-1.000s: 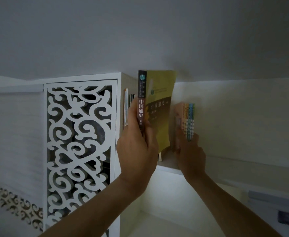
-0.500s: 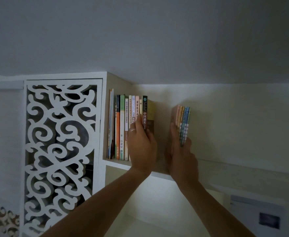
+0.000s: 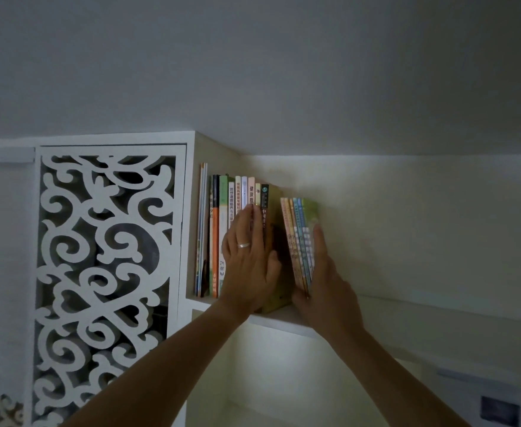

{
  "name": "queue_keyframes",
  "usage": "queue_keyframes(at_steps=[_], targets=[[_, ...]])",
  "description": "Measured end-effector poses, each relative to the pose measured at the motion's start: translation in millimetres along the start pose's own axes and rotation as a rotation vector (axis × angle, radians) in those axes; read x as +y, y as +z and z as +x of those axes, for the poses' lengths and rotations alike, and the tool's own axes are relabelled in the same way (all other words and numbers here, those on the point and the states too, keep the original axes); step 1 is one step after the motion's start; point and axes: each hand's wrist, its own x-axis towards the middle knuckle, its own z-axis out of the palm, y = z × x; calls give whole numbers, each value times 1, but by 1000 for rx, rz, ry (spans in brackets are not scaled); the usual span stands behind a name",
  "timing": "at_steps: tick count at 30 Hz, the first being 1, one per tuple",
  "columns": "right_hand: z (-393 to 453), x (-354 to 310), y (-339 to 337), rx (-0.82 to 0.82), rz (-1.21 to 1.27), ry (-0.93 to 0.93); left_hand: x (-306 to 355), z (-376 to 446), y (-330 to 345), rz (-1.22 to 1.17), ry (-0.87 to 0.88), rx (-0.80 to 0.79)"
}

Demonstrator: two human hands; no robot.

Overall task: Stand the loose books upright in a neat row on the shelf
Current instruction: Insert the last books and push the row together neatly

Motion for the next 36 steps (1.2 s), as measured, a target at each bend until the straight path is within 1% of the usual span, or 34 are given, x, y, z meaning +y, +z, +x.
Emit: queue_keyframes(at_steps=[2,7,11,13,14,16,18,21,23,25,26,29,32,34,36], targets=[[7,-6,1,-20,-20,0,-2,-3,5,-9,-12,-3],[9,-8,8,5,-34,83,0,-11,19,-117,-36,96],[8,-2,9,-17,53,133,6,-8,29,-37,80,227],[8,-2,11,-49,115,95,7,-5,31,-15,127,258],[8,-1,12,-69,136,65,6,-3,32,4,119,270],[10,1,12,-107,177,21,2,2,33,59,66,246],[12,4,13,-126,199,3,-5,2,32,121,64,160],[14,7,14,-170,181,3,-23,0,20,217,185,28],[14,7,17,-198,183,6,-39,-2,7,275,293,-24],[16,3,21,-202,205,-7,-52,-4,-4,247,360,-51],[17,1,23,-203,216,-12,-55,-5,-6,201,363,-52],[21,-4,23,-202,236,-12,-54,-8,-6,75,307,-32],[20,-11,21,-151,241,-13,-56,-12,-7,28,221,-2],[17,-16,25,-135,142,-20,-57,-14,-8,-5,155,31],[15,-17,30,-123,72,-35,-57,-15,-8,-25,131,30]])
